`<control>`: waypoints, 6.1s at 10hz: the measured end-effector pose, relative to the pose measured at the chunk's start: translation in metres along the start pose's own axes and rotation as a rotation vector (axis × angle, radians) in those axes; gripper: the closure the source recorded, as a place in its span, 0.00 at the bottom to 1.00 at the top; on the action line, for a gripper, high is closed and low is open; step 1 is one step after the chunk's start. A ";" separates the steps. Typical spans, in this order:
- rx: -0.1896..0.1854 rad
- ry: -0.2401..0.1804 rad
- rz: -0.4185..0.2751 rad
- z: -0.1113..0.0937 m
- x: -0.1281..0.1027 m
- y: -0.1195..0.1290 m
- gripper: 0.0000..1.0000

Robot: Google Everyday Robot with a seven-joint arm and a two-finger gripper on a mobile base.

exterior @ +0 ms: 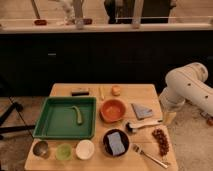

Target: Stack cups into tray

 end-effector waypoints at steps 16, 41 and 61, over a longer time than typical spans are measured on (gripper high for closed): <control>0.047 -0.025 -0.221 0.002 -0.103 0.050 0.20; 0.043 -0.210 -0.969 0.016 -0.374 0.221 0.20; 0.030 -0.247 -0.896 0.059 -0.447 0.225 0.20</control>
